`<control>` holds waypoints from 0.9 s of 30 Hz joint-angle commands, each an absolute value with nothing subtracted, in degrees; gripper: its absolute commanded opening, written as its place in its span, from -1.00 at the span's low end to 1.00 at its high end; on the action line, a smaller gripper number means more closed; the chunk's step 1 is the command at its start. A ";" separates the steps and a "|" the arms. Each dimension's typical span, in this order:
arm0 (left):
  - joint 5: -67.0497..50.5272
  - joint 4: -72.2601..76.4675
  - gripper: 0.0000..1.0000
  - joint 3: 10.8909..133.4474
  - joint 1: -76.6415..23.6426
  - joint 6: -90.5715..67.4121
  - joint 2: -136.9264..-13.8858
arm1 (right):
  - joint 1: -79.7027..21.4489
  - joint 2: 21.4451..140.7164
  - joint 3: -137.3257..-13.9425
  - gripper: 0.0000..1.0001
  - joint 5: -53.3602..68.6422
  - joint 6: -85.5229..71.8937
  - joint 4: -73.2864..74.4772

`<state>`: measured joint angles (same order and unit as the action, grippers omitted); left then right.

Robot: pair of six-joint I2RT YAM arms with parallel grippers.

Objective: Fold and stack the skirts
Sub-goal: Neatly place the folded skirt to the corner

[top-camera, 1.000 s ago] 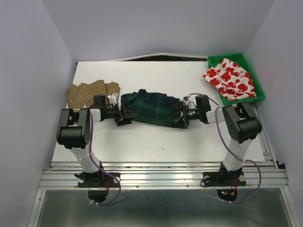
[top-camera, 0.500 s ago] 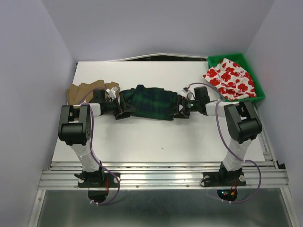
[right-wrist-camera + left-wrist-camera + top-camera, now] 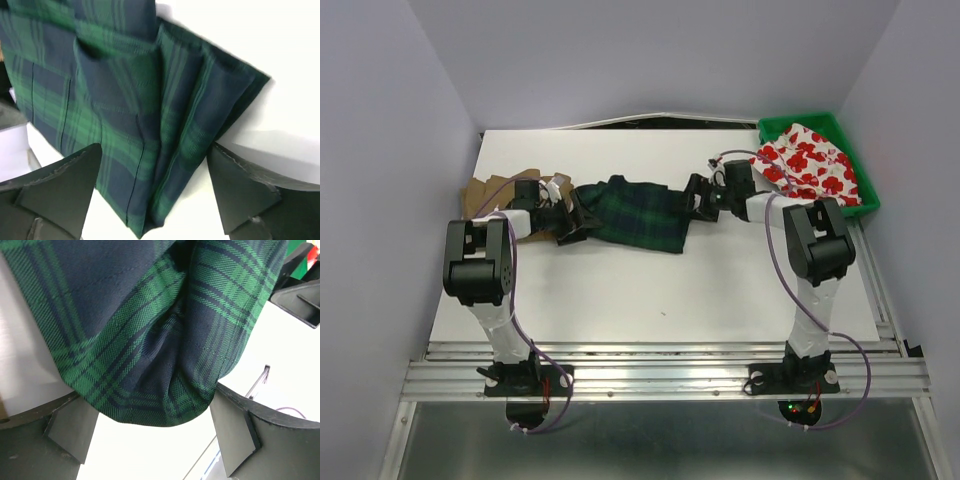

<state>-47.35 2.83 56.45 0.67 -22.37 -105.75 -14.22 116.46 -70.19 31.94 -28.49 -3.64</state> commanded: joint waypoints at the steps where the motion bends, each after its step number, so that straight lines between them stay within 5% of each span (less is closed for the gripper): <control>1: -36.05 -1.32 0.97 56.25 0.88 -23.28 -104.78 | -14.15 127.16 -70.64 0.70 17.32 -24.87 10.70; 10: -26.11 -9.22 0.97 64.50 -2.20 -16.89 -104.58 | -16.69 134.91 -80.84 0.01 16.00 -17.68 17.48; 22: -29.18 -7.03 0.97 72.41 -6.41 -14.68 -114.16 | -17.23 138.51 -87.89 -0.20 17.13 -13.10 21.62; 27: -30.14 -7.99 0.04 75.49 -9.22 -13.80 -118.38 | -17.23 140.10 -90.00 -0.48 21.60 -14.50 22.32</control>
<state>-31.35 -5.82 74.15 -6.57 -15.90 -114.78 -16.45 131.37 -93.67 25.36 -17.54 5.82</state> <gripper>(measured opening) 0.649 0.304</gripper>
